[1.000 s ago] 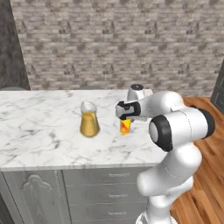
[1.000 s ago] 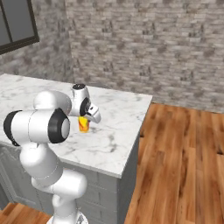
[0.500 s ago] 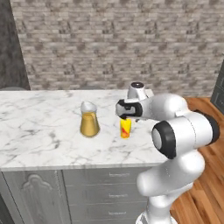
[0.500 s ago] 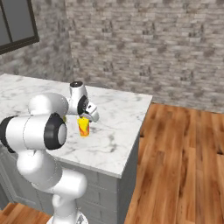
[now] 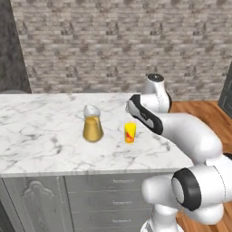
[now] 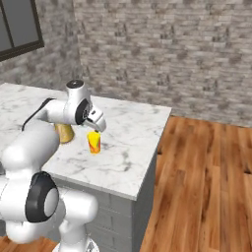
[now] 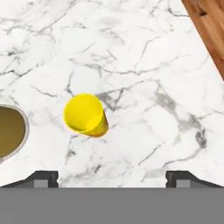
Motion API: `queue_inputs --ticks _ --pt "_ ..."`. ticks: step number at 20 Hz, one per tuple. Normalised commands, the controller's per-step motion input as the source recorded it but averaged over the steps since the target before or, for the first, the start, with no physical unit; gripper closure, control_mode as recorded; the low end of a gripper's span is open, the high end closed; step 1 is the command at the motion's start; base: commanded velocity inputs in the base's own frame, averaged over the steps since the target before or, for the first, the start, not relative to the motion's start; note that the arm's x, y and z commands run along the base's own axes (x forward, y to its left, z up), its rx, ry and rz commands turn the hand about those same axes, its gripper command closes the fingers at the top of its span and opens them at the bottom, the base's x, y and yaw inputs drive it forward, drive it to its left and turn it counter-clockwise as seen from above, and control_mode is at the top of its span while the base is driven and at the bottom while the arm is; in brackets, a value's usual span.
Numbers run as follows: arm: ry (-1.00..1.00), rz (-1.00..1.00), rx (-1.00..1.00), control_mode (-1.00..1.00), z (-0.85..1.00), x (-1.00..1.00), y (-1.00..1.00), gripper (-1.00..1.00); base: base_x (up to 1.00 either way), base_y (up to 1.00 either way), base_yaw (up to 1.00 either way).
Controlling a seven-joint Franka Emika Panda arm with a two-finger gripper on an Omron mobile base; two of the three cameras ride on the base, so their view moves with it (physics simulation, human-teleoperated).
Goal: Place the pitcher and cup on the dining counter for serving.
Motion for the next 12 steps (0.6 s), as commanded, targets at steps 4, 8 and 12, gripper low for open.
queue_inputs --ticks 4,8,12 --pt "-0.27 0.09 0.02 -1.0 0.26 -1.0 -0.26 -1.0 0.0 0.0 0.0" --pt "-0.27 0.09 0.01 -1.0 0.14 -1.0 -0.22 -1.0 0.0 0.0 0.0" --pt "-0.14 0.12 0.0 -1.0 0.0 -1.0 -0.11 -1.0 0.0 0.0 0.0"
